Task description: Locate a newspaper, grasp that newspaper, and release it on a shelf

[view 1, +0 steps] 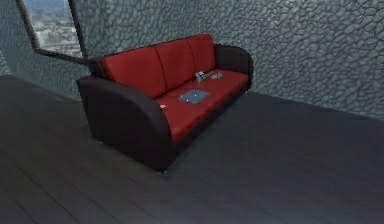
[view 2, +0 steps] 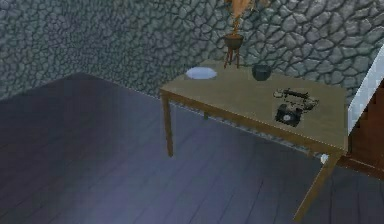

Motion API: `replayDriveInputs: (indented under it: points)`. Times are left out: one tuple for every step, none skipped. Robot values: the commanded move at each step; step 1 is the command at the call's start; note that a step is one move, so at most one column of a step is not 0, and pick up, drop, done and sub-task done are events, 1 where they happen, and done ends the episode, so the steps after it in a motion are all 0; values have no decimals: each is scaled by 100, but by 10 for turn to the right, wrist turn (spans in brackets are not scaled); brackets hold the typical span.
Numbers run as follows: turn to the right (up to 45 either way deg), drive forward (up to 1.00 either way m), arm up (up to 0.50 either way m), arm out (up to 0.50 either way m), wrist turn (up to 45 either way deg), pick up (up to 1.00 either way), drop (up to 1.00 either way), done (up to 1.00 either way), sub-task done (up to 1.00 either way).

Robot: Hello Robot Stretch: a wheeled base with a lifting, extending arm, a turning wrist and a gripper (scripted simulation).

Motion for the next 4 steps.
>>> replayDriveInputs:
  points:
    - [330,0,0,0,0,0,0,0,0]
    - [0,20,0,0,0,0,0,0,0]
    - [-180,0,0,0,0,0,0,0,0]
    - [-30,0,0,0,0,0,0,0,0]
